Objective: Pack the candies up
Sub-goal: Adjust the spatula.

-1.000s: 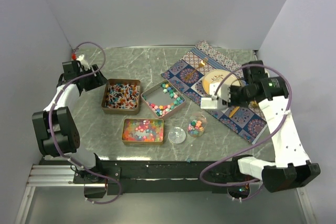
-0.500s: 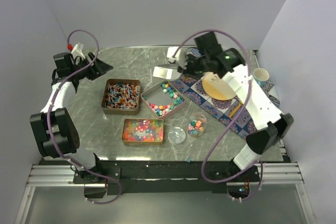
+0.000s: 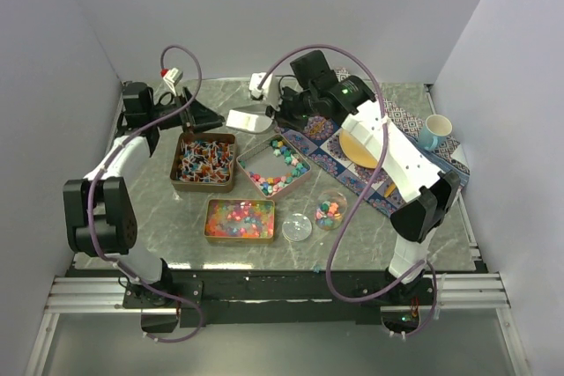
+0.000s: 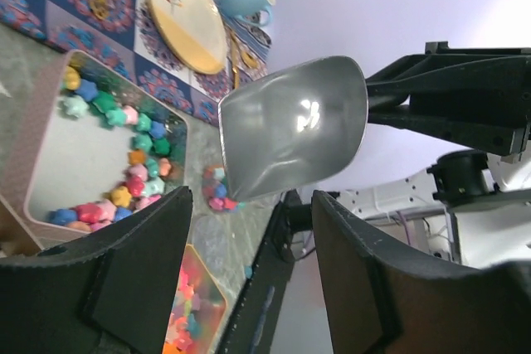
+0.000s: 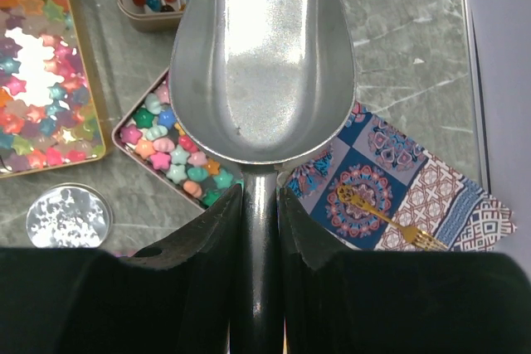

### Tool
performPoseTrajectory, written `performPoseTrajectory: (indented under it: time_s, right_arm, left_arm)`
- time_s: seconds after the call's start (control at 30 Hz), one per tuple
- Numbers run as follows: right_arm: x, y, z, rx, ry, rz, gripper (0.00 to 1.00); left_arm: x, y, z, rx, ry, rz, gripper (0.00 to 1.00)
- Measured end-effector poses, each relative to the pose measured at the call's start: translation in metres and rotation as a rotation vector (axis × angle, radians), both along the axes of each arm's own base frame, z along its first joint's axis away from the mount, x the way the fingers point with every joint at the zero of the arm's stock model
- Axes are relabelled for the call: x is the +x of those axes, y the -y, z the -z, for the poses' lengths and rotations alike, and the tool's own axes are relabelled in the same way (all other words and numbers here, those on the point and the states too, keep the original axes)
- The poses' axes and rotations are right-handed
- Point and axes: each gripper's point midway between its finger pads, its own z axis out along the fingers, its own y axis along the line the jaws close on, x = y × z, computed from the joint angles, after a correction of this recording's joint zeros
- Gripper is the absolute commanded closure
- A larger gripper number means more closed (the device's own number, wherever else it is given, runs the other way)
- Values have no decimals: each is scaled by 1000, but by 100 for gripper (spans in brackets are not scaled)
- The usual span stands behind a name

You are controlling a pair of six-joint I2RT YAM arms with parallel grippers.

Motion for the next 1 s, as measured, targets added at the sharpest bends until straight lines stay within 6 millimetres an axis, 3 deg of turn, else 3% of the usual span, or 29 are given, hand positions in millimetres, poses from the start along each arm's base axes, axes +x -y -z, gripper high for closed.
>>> performPoseTrajectory:
  time_s: [0.1, 0.33, 0.47, 0.5, 0.53, 0.57, 0.67, 0.83, 1.0]
  right_arm:
    - [-4, -5, -1, 11, -9, -13, 100]
    - [-13, -19, -4, 38, -22, -55, 100]
    - [-16, -30, -7, 61, -28, -86, 100]
    - [-16, -31, -6, 61, -31, -86, 98]
    - [-16, -31, -6, 63, -35, -83, 91]
    - [-17, -31, -6, 66, -43, -81, 70]
    - [-18, -33, -4, 80, -54, -78, 52]
    - [-25, -33, 9, 81, -80, -87, 49]
    - [-27, -32, 10, 96, -106, -93, 51]
  left_arm:
    - [-3, 7, 1, -11, -15, 30, 36]
    - [-1, 22, 11, -47, -78, 79, 54]
    - [3, 27, 7, -96, -105, 102, 83]
    - [2, 28, 5, -111, -97, 116, 99]
    - [1, 28, 4, -125, -100, 130, 99]
    - [-1, 29, 2, -136, -97, 141, 99]
    - [-2, 28, -1, -157, -105, 161, 99]
    - [1, 28, 0, -168, -94, 164, 99]
    - [1, 28, 3, -166, -90, 172, 99]
